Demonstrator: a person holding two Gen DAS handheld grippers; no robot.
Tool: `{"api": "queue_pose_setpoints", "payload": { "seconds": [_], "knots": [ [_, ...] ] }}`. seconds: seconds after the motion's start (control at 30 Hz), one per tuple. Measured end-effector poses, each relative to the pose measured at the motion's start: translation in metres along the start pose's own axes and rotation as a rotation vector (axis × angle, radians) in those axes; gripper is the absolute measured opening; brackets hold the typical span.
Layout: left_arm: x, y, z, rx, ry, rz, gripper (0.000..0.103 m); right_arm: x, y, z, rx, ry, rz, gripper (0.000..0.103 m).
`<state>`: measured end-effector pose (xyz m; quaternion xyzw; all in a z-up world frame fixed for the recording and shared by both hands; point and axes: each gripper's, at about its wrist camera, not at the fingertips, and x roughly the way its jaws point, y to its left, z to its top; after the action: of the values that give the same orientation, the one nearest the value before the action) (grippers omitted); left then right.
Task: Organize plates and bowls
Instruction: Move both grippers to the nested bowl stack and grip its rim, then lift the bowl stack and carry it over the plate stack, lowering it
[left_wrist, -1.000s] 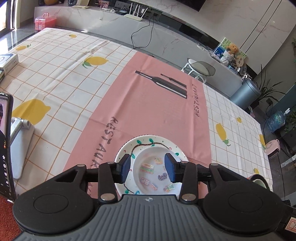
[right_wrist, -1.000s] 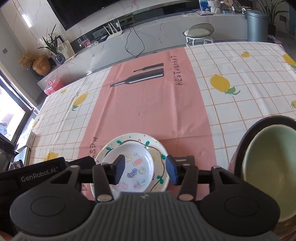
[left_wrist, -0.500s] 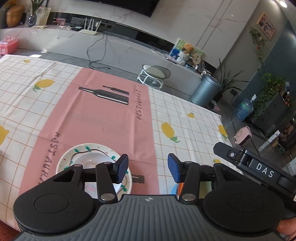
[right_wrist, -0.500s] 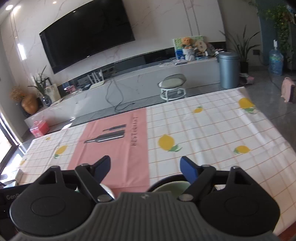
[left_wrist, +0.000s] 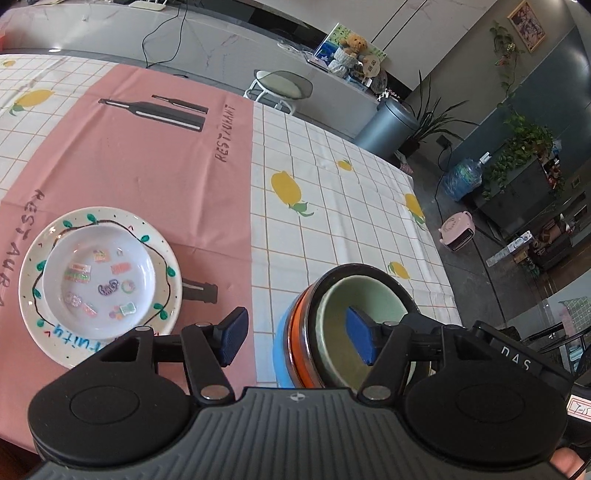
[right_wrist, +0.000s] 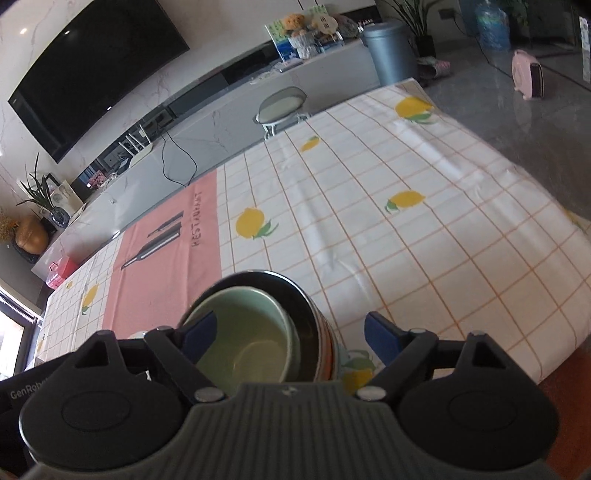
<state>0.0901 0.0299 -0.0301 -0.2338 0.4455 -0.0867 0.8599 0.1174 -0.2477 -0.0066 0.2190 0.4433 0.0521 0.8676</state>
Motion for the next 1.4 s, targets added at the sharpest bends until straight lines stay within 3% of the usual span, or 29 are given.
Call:
{"api": "queue_pose_setpoints", "payload": {
  "seconds": [0.27, 0.57, 0.83, 1.1, 1.4],
  "knots": [
    [0.021, 0.002, -0.011, -0.023, 0.061, 0.013, 0.072, 0.022, -0.013, -0.014, 0.097, 0.116, 0.018, 0.081],
    [0.042, 0.014, -0.019, -0.115, 0.129, -0.068, 0.069, 0.041, -0.026, -0.023, 0.182, 0.185, 0.044, 0.069],
    [0.048, 0.012, -0.019, -0.135, 0.144, -0.083, 0.059, 0.047, -0.035, -0.024, 0.249, 0.207, 0.09, 0.057],
    [0.05, 0.0, -0.016, -0.08, 0.157, -0.029, 0.051, 0.049, -0.039, -0.022, 0.269, 0.208, 0.097, 0.054],
    [0.049, -0.002, -0.017, -0.052, 0.16, -0.013, 0.05, 0.047, -0.041, -0.024, 0.275, 0.201, 0.1, 0.052]
  ]
}}
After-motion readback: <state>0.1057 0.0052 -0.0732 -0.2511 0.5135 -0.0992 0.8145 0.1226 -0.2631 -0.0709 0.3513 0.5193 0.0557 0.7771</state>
